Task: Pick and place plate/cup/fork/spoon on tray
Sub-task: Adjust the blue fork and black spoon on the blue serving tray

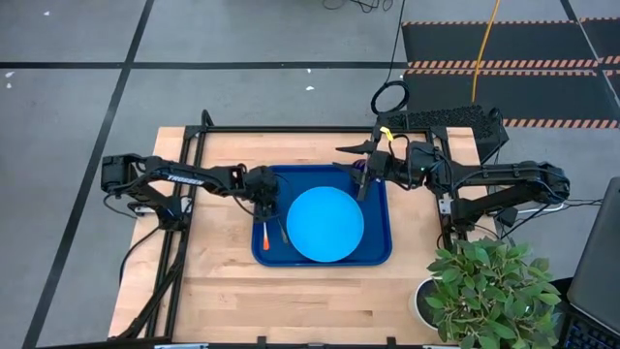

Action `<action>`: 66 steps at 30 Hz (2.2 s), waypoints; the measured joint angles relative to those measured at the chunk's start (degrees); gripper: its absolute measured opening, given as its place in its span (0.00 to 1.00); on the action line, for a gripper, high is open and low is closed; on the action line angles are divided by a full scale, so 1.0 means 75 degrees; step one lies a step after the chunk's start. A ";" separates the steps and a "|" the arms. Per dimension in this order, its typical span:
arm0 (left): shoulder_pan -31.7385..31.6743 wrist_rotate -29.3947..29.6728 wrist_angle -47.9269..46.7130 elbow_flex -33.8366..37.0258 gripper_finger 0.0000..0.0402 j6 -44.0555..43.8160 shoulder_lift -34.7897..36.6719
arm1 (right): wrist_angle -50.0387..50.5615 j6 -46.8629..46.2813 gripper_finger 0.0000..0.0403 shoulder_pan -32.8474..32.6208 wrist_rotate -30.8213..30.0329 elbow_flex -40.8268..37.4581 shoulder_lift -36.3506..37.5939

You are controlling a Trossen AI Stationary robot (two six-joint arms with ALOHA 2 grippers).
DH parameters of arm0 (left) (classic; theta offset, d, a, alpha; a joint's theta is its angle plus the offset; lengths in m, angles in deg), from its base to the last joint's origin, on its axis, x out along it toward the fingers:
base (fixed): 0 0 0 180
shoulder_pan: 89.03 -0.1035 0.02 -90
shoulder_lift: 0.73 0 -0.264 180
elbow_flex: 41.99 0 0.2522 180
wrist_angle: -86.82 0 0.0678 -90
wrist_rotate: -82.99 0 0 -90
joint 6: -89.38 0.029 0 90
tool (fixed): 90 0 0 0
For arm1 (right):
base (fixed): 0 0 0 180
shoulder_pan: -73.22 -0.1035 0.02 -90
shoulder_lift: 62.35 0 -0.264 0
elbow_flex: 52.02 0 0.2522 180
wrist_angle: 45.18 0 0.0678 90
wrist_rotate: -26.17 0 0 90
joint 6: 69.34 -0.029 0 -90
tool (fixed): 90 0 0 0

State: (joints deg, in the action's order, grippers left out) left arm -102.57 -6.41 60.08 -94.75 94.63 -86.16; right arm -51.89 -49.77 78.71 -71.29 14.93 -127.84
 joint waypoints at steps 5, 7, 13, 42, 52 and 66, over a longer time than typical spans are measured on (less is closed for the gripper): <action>0.0000 -0.0003 -0.0082 0.0000 0.09 0.0005 -0.0067 | 0.0005 0.0000 0.39 0.0000 0.0000 0.0000 0.0000; 0.0000 -0.0003 -0.0007 0.0000 0.09 0.0005 -0.0067 | 0.0003 0.0001 0.39 0.0000 0.0000 0.0000 0.0000; 0.0000 -0.0003 0.0220 0.0000 0.09 0.0008 -0.0067 | -0.0003 0.0007 0.39 0.0000 0.0000 0.0000 0.0000; 0.0561 0.1777 -0.1476 -0.1106 0.09 0.0204 0.1134 | 0.0143 0.0089 0.39 0.0001 -0.0001 0.0000 0.0000; -0.0677 0.0029 -0.2567 -0.1148 0.18 -0.0197 0.0707 | -0.0083 0.0145 0.39 0.0000 0.0000 0.0000 0.0030; -0.1842 -0.3236 -0.3494 -0.1935 0.47 -0.0520 0.0431 | -0.0046 0.0631 0.39 0.0000 -0.0002 0.0000 0.0064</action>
State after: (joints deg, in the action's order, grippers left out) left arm -116.39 -30.68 33.87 -109.27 90.73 -82.93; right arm -52.24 -45.04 78.71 -71.30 14.93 -127.36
